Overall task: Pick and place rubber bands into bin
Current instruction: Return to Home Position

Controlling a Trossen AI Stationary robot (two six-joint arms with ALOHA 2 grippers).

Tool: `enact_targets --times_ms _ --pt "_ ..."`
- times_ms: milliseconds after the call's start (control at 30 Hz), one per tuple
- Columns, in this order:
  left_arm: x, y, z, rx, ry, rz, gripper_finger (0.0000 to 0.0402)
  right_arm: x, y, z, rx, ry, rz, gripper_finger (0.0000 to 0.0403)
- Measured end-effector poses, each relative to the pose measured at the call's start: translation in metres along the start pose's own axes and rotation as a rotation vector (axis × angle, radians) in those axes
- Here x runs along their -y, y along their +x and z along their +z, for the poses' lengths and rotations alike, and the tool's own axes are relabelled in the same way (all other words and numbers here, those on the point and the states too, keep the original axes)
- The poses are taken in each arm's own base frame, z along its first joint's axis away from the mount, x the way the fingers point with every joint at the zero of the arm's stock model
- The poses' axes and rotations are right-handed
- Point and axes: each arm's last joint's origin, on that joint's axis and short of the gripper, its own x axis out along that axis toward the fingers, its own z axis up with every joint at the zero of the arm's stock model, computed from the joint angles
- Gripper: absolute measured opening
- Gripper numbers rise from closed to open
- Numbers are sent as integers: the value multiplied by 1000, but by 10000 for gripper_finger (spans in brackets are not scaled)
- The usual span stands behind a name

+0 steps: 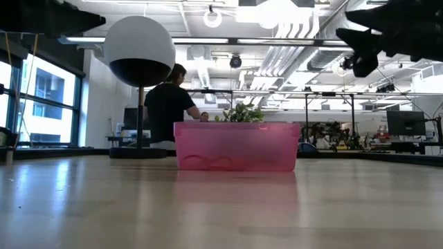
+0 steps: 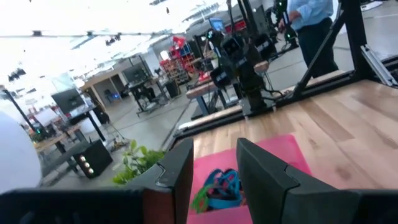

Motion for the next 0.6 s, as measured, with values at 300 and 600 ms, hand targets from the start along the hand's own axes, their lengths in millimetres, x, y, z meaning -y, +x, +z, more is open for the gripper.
enact_targets --times_ms 300,600 --pt "1 0 0 12 -17 -25 111 -1 -15 6 27 -10 14 151" --pt "0 0 2 29 9 -29 111 0 -25 5 7 0 9 152"
